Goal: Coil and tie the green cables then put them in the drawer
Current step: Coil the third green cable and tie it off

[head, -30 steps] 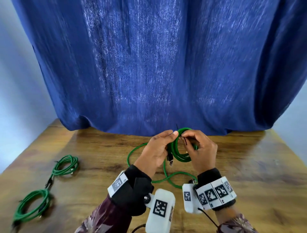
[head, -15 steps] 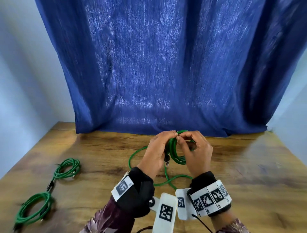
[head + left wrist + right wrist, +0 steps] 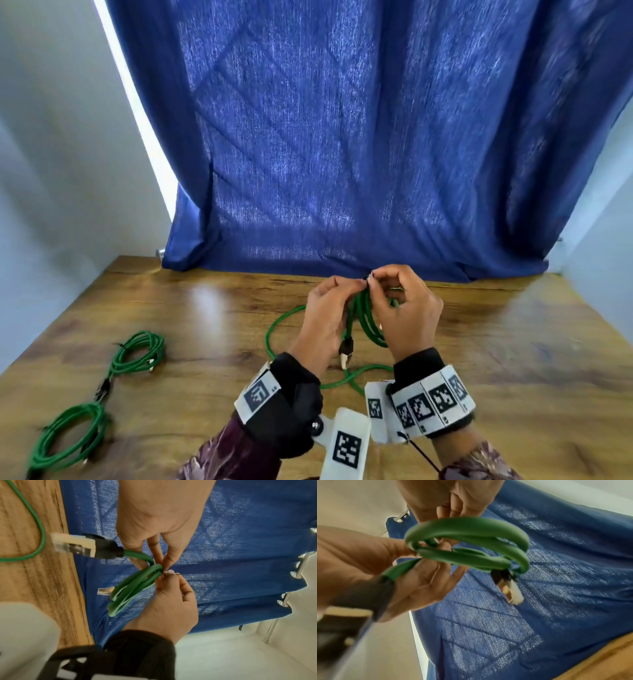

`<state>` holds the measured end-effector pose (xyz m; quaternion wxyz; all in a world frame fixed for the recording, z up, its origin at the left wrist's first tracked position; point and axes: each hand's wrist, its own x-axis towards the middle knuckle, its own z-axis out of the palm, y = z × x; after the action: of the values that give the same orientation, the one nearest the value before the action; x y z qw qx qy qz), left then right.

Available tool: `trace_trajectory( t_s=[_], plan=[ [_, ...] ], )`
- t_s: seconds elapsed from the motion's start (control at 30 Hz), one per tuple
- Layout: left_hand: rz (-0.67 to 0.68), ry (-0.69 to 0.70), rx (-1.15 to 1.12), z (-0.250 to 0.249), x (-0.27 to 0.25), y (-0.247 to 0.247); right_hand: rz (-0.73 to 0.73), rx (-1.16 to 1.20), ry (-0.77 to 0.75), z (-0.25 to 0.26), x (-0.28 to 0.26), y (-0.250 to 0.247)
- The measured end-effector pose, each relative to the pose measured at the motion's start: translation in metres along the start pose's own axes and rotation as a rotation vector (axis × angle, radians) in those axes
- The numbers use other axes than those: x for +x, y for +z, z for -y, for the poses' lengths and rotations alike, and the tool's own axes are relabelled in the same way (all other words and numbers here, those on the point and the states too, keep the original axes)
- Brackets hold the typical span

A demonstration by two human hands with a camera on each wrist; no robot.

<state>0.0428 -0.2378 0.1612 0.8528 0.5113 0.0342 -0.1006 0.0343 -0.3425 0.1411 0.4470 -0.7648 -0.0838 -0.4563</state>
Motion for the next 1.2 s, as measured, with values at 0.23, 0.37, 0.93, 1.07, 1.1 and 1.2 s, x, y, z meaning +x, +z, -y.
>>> trace_trajectory(
  t_s=[0.23,0.37,0.93,1.07,1.1,1.2],
  plan=[
    [-0.068,0.056,0.038,0.006,0.006,-0.002,-0.006,0.04,0.097,-0.003,-0.004,-0.001],
    [-0.128,0.172,0.061,0.008,0.006,-0.003,0.0,0.042,0.081,0.0,-0.005,0.001],
    [-0.225,0.465,0.297,0.014,0.013,-0.01,0.033,-0.11,-0.005,0.012,0.013,0.003],
    [-0.231,0.474,0.331,0.01,0.011,-0.01,0.053,-0.137,-0.011,0.012,0.015,0.003],
    [-0.231,0.488,0.36,0.009,0.011,-0.01,0.057,-0.144,-0.014,0.013,0.015,0.003],
    [-0.217,0.51,0.41,0.007,0.01,-0.011,0.068,-0.159,-0.022,0.014,0.016,0.002]
  ],
)
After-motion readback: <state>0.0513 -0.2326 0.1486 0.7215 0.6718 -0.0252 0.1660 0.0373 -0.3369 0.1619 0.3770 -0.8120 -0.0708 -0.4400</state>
